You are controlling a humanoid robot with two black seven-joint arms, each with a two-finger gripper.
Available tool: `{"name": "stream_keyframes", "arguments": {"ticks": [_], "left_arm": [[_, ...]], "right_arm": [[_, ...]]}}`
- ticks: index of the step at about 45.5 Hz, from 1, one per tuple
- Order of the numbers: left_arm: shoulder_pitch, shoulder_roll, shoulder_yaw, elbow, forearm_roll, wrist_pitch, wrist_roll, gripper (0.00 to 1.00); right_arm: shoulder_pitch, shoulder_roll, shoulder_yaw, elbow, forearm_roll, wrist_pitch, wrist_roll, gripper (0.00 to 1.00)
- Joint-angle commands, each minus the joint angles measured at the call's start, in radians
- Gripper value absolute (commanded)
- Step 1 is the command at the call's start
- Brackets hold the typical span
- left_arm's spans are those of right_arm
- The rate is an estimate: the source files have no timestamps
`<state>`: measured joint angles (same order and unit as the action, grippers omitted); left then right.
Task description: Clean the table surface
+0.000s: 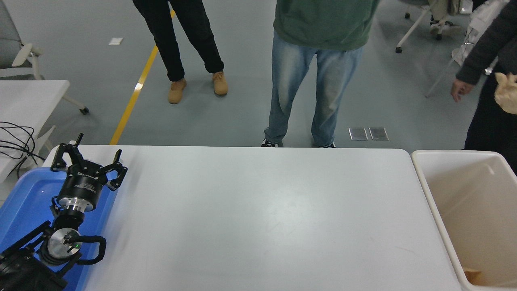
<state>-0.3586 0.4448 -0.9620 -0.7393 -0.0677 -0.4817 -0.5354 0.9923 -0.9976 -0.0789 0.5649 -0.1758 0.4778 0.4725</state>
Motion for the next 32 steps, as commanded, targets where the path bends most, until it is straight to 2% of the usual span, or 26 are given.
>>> {"name": "stream_keyframes", "arguments": {"ticks": [1,14,32], "left_arm": [[0.0,-0.001,0.0,0.0,0.0,0.0,0.0,0.99],[0.0,0.0,0.0,0.0,0.0,0.0,0.0,0.99],[0.001,0.0,0.0,0.0,0.0,0.0,0.0,0.99]], "right_arm": [[-0.221,0.244,0.028,-0.359,0.113,0.021,0.0,0.0],[-0.311,0.436,0.044,-0.556,0.116,-0.011,-0.015,0.0],[-0.457,0.557,0.044,-0.603,0.116,-0.222,-0.159,0.0]]}}
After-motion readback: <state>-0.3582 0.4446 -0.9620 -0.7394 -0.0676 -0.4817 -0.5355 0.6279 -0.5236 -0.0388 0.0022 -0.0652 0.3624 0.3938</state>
